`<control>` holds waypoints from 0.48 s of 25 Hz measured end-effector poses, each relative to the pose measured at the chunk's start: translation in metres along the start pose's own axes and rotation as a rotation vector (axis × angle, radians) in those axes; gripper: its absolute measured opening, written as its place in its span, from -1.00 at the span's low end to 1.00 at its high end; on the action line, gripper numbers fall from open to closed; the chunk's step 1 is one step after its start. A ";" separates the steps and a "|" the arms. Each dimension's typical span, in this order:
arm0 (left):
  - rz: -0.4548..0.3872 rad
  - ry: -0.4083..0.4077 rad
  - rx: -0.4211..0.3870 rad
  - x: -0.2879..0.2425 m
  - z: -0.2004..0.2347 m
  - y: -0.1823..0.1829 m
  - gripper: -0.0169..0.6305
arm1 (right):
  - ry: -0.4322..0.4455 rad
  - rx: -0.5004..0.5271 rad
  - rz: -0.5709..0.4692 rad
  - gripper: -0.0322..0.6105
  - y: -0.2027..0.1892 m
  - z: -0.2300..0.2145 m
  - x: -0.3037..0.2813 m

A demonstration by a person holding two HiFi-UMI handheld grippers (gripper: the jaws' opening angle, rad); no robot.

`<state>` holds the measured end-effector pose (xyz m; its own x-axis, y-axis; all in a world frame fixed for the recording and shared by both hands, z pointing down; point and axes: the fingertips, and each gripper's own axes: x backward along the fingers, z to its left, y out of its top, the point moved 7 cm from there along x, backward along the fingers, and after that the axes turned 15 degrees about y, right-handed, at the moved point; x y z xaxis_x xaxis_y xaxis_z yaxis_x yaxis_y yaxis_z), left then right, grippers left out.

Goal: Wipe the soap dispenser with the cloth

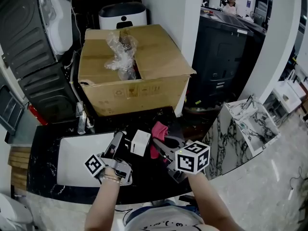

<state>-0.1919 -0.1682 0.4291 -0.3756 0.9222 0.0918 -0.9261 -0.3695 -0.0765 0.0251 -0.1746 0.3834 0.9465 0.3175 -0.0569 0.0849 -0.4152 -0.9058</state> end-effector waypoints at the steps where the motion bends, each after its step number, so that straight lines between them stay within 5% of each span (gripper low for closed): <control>1: -0.004 0.003 0.005 0.000 0.000 -0.001 -0.64 | 0.011 0.008 -0.002 -0.75 0.001 0.004 0.001; 7: -0.058 -0.002 0.082 0.001 -0.001 -0.001 -0.64 | 0.206 0.081 -0.038 -0.75 0.000 0.051 0.005; 12: -0.069 -0.025 0.116 0.003 -0.004 -0.002 -0.64 | 0.213 0.083 -0.061 -0.75 0.004 0.053 0.008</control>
<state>-0.1913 -0.1642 0.4254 -0.3101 0.9433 0.1181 -0.9472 -0.3171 0.0464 0.0168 -0.1286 0.3573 0.9855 0.1493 0.0812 0.1267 -0.3263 -0.9367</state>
